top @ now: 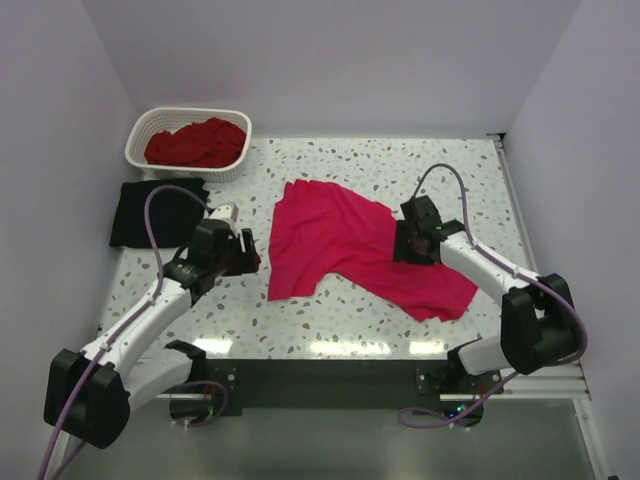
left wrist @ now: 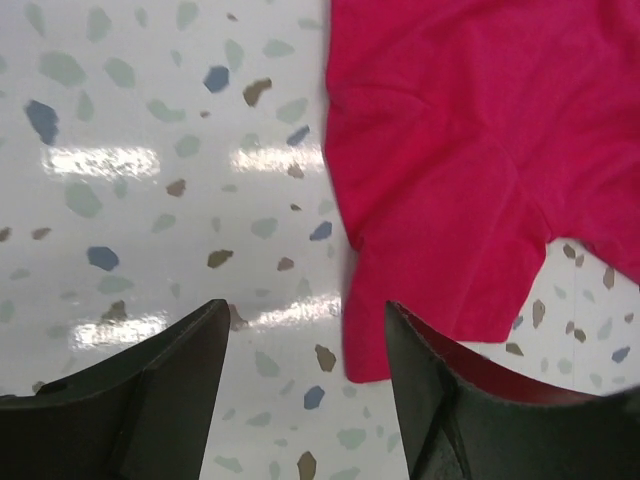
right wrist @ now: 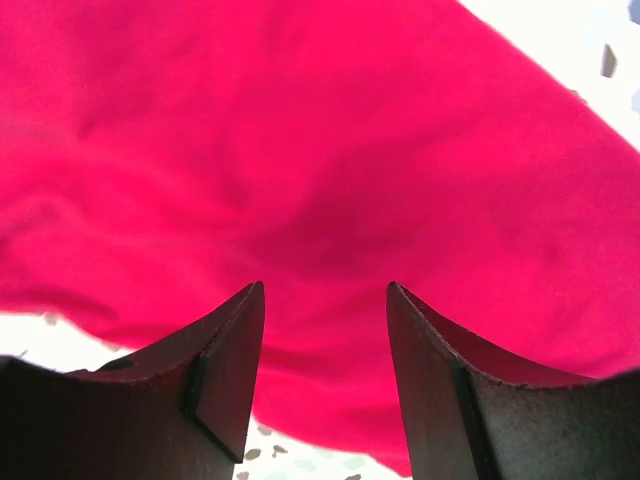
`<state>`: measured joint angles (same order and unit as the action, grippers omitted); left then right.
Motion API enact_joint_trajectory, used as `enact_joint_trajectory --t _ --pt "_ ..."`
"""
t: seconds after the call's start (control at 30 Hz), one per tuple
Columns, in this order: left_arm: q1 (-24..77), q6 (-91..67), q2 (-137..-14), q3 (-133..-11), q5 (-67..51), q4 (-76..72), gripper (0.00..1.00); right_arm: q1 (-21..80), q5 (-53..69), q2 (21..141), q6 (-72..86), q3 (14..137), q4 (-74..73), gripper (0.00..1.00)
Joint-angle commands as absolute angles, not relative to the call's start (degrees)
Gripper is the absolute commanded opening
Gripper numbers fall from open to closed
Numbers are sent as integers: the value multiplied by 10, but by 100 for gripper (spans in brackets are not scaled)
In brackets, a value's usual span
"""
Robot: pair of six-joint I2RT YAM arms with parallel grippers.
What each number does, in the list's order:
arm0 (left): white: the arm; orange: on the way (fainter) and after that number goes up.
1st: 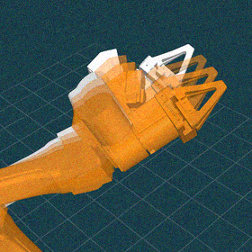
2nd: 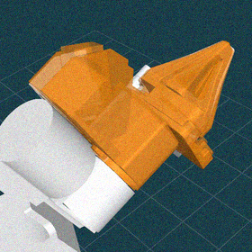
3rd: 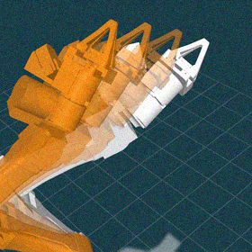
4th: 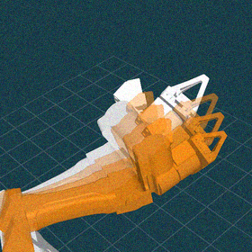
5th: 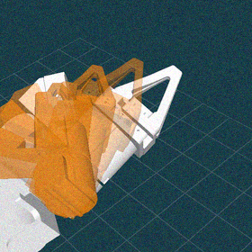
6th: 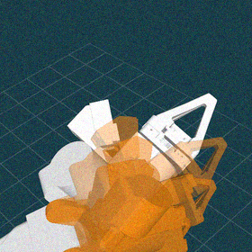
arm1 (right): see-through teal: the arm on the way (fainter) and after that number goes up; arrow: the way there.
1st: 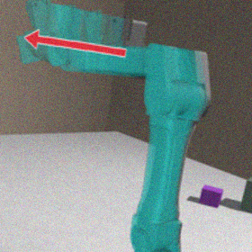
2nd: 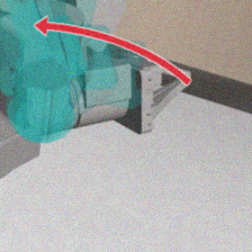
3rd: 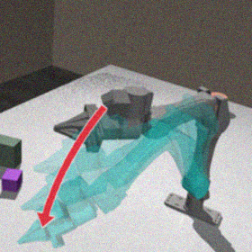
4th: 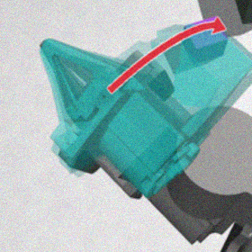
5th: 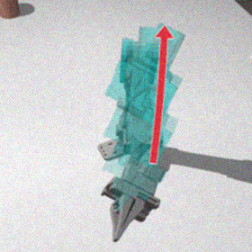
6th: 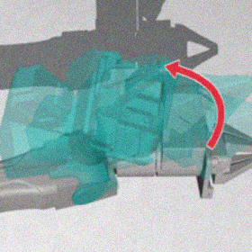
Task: Fold and stack the t-shirts
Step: Flatten the tshirt out
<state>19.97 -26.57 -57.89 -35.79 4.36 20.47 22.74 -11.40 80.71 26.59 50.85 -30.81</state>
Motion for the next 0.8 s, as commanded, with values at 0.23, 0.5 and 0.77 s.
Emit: enact_joint_trajectory --t 0.23,0.5,0.77 --pt "219 -319 -578 -300 -76 189 63 128 -126 919 259 534 -208 55" --pt "237 -365 -577 -250 -123 146 58 81 -144 1027 219 648 -193 56" --pt "239 -394 -570 -267 -65 125 48 104 -82 986 183 709 -220 59"
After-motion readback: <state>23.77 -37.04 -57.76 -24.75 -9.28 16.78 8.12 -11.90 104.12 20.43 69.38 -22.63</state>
